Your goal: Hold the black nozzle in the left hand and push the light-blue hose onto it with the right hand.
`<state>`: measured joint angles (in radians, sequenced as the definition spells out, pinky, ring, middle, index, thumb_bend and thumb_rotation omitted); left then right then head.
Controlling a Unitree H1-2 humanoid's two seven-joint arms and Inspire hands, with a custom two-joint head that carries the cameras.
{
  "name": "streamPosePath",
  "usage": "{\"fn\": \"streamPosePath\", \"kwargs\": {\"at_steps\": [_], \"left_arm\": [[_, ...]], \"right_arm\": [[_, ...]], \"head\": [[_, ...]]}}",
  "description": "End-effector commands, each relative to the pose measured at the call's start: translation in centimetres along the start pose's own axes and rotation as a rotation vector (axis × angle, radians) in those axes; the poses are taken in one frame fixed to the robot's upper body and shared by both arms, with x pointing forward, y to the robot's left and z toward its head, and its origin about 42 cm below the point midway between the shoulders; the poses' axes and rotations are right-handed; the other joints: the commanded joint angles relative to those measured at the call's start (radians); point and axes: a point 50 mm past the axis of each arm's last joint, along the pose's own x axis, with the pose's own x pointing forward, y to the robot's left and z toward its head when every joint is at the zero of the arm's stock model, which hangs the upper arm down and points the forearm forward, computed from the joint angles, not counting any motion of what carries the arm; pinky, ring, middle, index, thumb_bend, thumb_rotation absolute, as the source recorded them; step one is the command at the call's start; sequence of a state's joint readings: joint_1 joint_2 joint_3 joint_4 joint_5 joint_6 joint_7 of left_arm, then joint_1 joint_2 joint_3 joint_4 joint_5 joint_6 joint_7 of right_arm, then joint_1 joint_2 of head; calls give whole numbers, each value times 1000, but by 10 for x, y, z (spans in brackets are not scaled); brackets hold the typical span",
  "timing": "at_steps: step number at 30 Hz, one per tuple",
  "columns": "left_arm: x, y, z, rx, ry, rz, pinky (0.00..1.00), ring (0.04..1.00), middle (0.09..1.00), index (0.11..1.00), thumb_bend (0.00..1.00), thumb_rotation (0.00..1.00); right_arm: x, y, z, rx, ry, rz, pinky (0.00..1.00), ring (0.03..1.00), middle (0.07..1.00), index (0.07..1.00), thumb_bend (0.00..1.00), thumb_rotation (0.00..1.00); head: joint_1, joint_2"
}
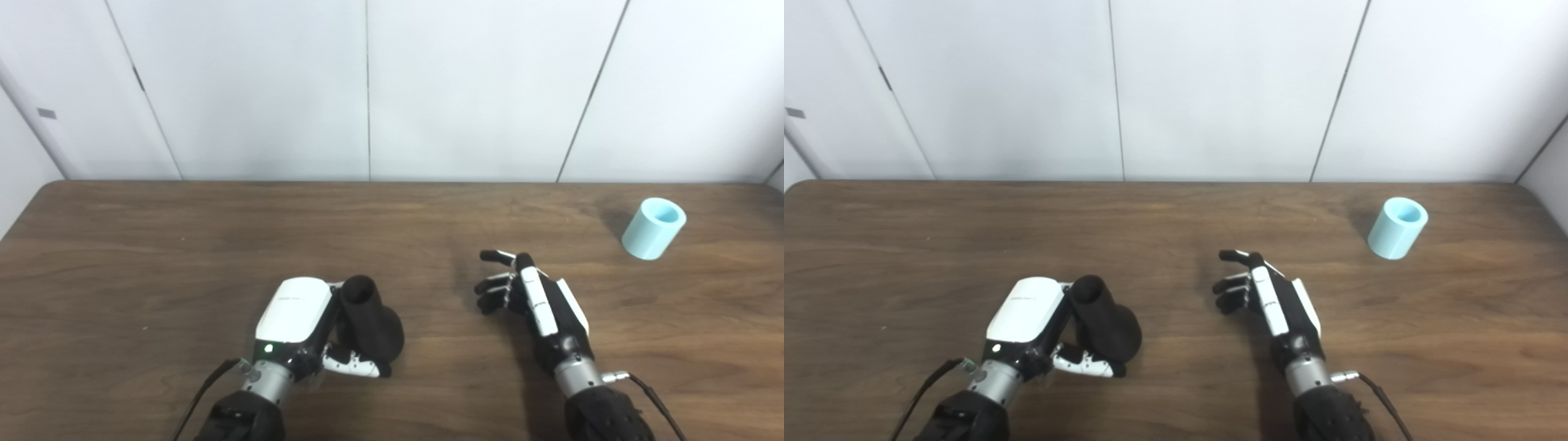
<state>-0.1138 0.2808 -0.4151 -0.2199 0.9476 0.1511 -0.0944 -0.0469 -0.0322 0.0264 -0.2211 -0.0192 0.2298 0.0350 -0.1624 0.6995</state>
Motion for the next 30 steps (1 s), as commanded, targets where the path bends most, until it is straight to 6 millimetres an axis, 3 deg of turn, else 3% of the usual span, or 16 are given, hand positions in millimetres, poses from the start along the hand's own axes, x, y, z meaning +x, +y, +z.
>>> {"fn": "streamPosePath", "kwargs": {"at_steps": [1,6,8,11,13,15,20,22,25,30], "left_arm": [[-2,-4,-3,-3,-16,-54,426,546,481,488,525,0],[-5,0,-9,1,-21,-65,419,538,476,490,525,0],[-6,1,-12,-2,-22,-67,415,533,473,491,525,0],[-7,2,-15,-6,-24,-66,408,532,471,491,525,0],[-7,3,-16,-5,-25,-68,414,539,470,492,525,0],[-6,3,-18,0,-26,-70,418,543,465,492,525,0],[-3,4,-20,18,-35,-76,416,541,465,492,525,0],[-2,4,-20,18,-38,-78,413,539,463,493,525,0],[-1,3,-19,1,-40,-77,405,530,455,495,525,0],[2,2,-18,-2,-34,-85,419,537,446,497,525,0]], "right_arm": [[7,-3,31,12,-108,-4,420,471,525,727,429,1000],[4,-8,54,15,-148,-26,419,478,535,724,386,916],[3,-11,62,-21,-164,-45,420,488,542,728,367,830],[0,-21,74,-127,-196,-82,414,489,550,729,344,473],[-2,-33,82,-224,-218,-101,426,489,557,734,389,229],[-1,-49,88,-331,-238,-124,429,491,569,729,455,101],[4,-85,102,-507,-259,-177,478,536,598,721,594,150],[5,-93,115,-589,-275,-193,545,578,608,719,612,117],[8,-108,131,-711,-291,-223,495,567,622,714,632,98],[15,-136,153,-861,-299,-245,590,665,686,714,664,148]], "head": [[-21,3],[-75,8],[-94,8],[-126,10],[-146,11],[-160,11],[-207,4],[-216,2],[-246,-1],[-269,-4]]}}
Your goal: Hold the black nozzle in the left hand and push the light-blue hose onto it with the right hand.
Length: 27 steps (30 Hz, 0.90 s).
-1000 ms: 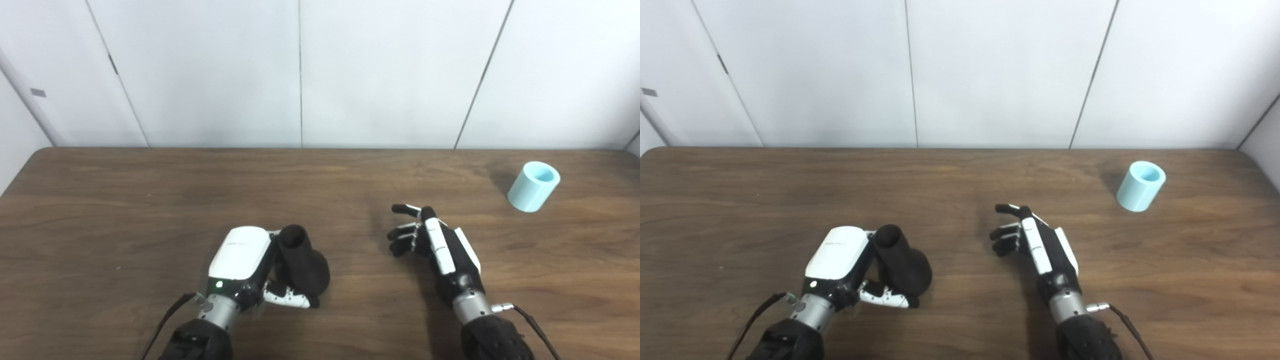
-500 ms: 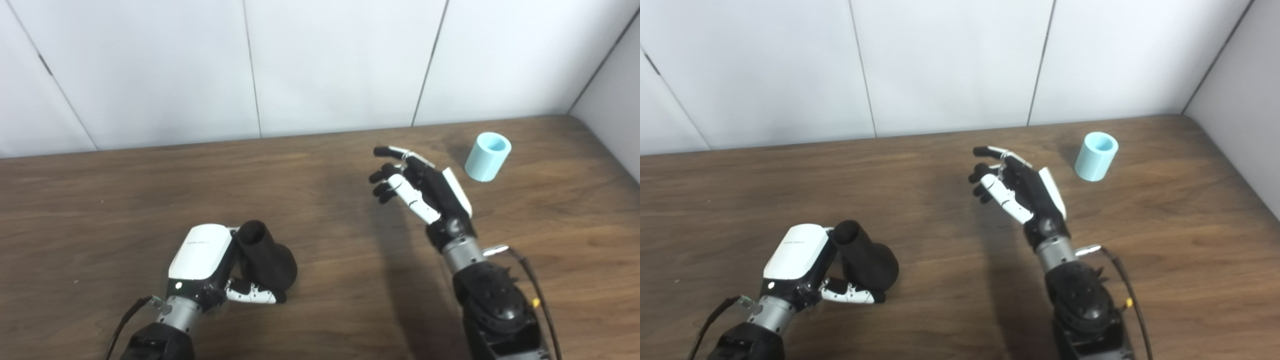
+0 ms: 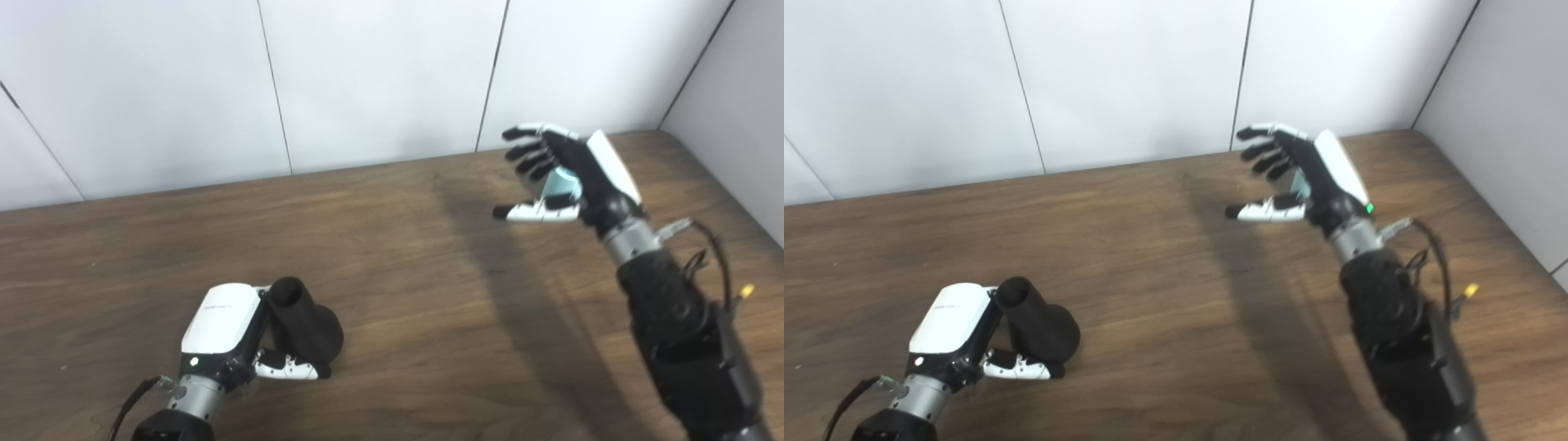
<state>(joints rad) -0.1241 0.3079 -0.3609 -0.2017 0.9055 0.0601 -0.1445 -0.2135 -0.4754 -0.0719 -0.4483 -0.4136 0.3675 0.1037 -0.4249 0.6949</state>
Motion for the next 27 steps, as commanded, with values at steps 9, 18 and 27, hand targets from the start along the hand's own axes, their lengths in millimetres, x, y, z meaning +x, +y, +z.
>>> {"fn": "streamPosePath", "kwargs": {"at_steps": [9,18,27], "left_arm": [[5,-4,-4,5,1,-80,405,517,441,500,524,0],[8,-1,0,25,4,-131,387,505,431,502,523,0],[9,1,1,30,0,-155,398,513,436,500,524,0]], "right_arm": [[47,-54,-2,-465,-1,52,698,788,793,752,791,55],[79,-70,-30,-691,126,171,834,903,845,782,935,110],[109,-74,-77,-723,295,252,874,926,871,787,980,170]], "head": [[-35,0],[-52,5],[-55,8]]}}
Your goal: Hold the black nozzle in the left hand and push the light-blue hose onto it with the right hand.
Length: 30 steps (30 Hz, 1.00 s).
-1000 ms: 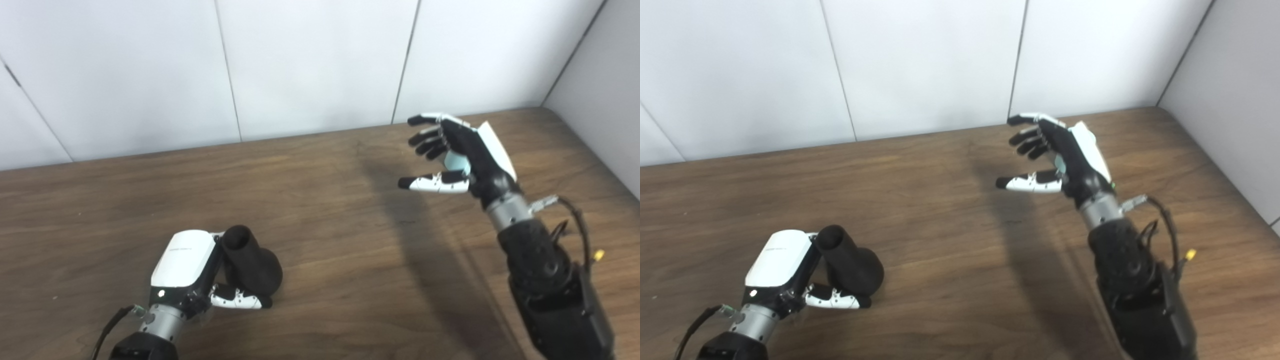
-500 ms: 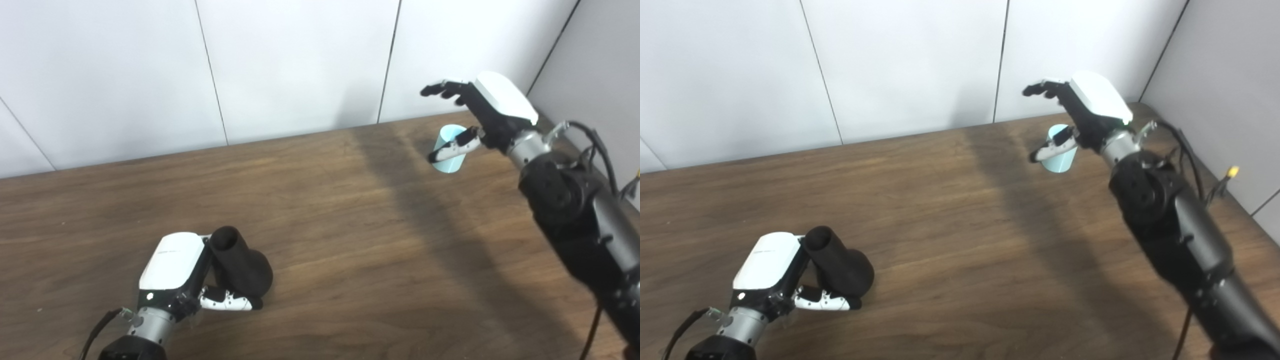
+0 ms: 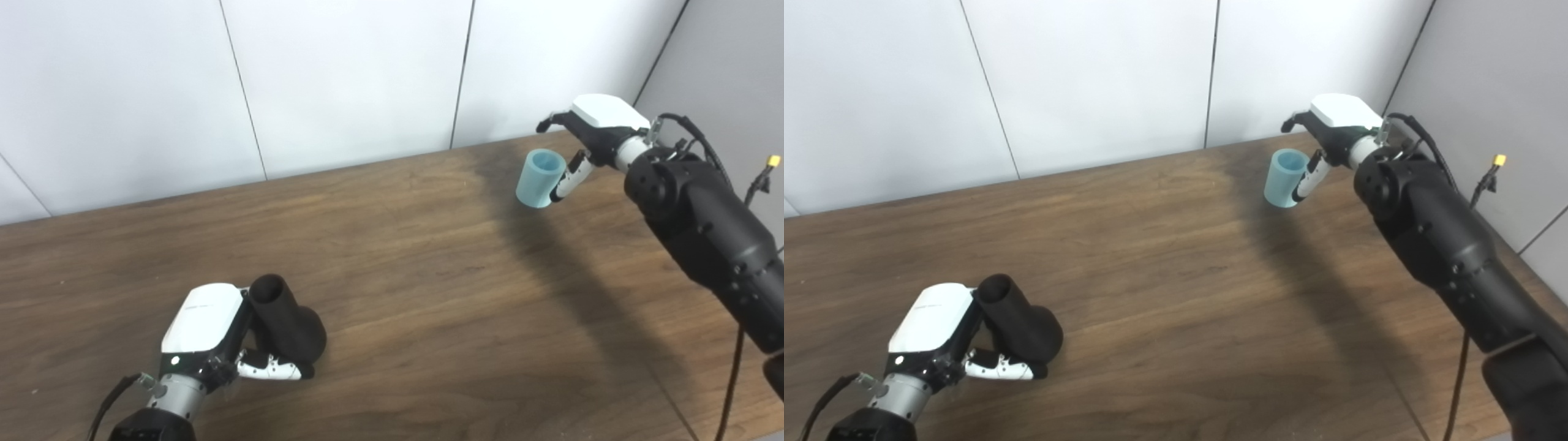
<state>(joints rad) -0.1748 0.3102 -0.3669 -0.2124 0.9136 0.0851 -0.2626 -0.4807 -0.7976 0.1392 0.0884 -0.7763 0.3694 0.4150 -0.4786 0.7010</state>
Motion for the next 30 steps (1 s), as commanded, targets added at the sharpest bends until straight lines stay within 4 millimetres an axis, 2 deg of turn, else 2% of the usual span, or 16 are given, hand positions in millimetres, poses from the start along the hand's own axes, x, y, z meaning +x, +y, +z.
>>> {"fn": "streamPosePath", "kwargs": {"at_steps": [1,9,16,24,30], "left_arm": [[-5,-9,-2,3,9,-81,401,519,441,499,524,0],[-7,-7,0,11,14,-90,396,511,437,500,524,0],[-9,-7,1,14,8,-88,406,524,467,492,525,0],[-9,-8,2,13,12,-91,407,523,461,494,525,0],[-10,-8,4,16,9,-90,400,515,460,494,525,0]], "right_arm": [[6,-35,-9,-35,8,-98,855,916,865,787,986,167],[30,-15,-18,16,23,-67,770,881,841,784,997,185],[43,-11,-8,58,-19,-105,749,854,827,776,981,178],[41,-19,10,87,-62,-147,718,845,844,791,975,125],[40,-22,13,94,-72,-137,712,852,860,794,967,125]], "head": [[1,4],[20,13],[26,18],[29,23],[30,26]]}}
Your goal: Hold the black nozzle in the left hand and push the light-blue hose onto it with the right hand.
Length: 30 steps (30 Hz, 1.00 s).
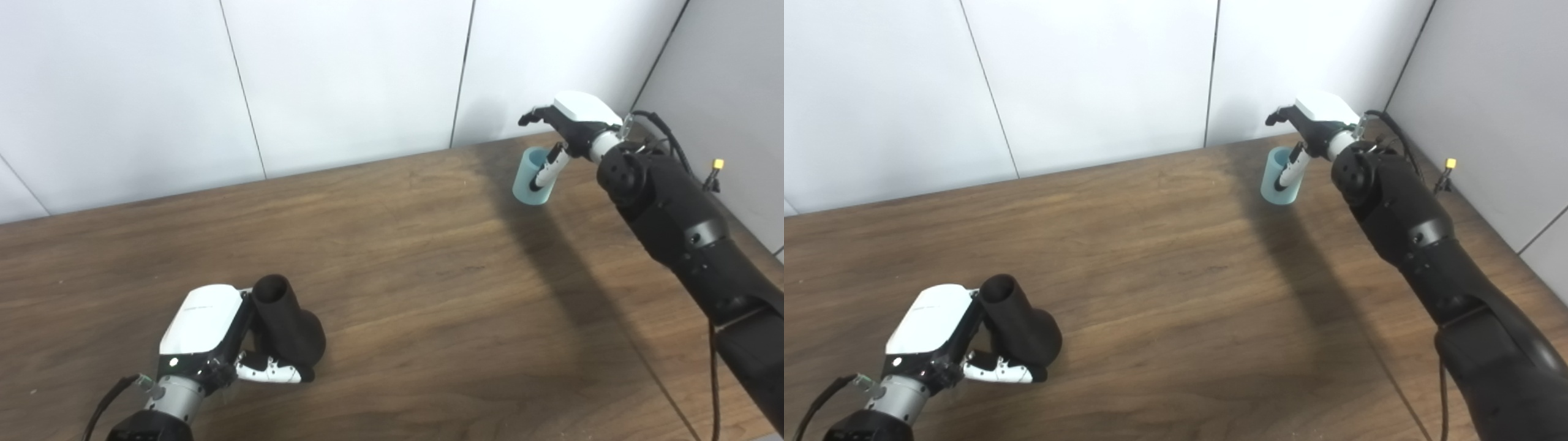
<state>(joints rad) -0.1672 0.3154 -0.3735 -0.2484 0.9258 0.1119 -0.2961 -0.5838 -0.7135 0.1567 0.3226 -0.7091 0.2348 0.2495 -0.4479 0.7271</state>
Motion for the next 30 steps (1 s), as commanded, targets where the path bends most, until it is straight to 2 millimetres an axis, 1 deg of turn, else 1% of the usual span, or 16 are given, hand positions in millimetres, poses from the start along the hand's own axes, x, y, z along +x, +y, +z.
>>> {"fn": "streamPosePath", "kwargs": {"at_steps": [1,5,11,12,13,16,20,24,28,30], "left_arm": [[-5,-11,1,7,0,-73,399,513,459,494,525,0],[-6,-11,1,8,-5,-71,387,497,450,495,525,0],[-7,-10,1,10,0,-73,385,503,451,495,525,0],[-6,-11,1,10,0,-75,392,507,455,494,525,0],[-6,-10,1,10,-2,-75,396,512,457,494,525,0],[-6,-10,1,11,-5,-72,396,512,457,494,525,0],[-6,-10,2,22,4,-85,394,516,468,492,525,0],[-5,-10,3,20,8,-86,401,516,474,490,525,0],[-5,-10,4,15,16,-88,399,513,471,491,525,0],[-6,-11,4,9,19,-89,400,512,463,493,525,0]], "right_arm": [[3,-36,2,-1,-17,-84,704,848,862,791,971,125],[5,-32,-3,9,-11,-72,701,837,849,765,971,108],[7,-29,-8,-4,6,-50,698,844,853,746,991,118],[7,-29,-9,-12,8,-47,664,805,827,737,996,117],[7,-29,-10,-22,11,-44,650,791,817,732,999,122],[6,-29,-14,-53,13,-31,643,773,796,721,1000,135],[5,-26,-19,-71,5,-18,659,751,769,714,999,137],[4,-23,-19,-47,3,-4,727,783,784,710,982,123],[3,-21,-17,-8,-13,-12,682,712,747,690,969,83],[3,-20,-15,-10,-19,-17,660,674,711,696,951,92]], "head": [[0,0],[5,4],[3,9],[3,9],[3,9],[4,11],[4,13],[10,16],[18,18],[20,20]]}}
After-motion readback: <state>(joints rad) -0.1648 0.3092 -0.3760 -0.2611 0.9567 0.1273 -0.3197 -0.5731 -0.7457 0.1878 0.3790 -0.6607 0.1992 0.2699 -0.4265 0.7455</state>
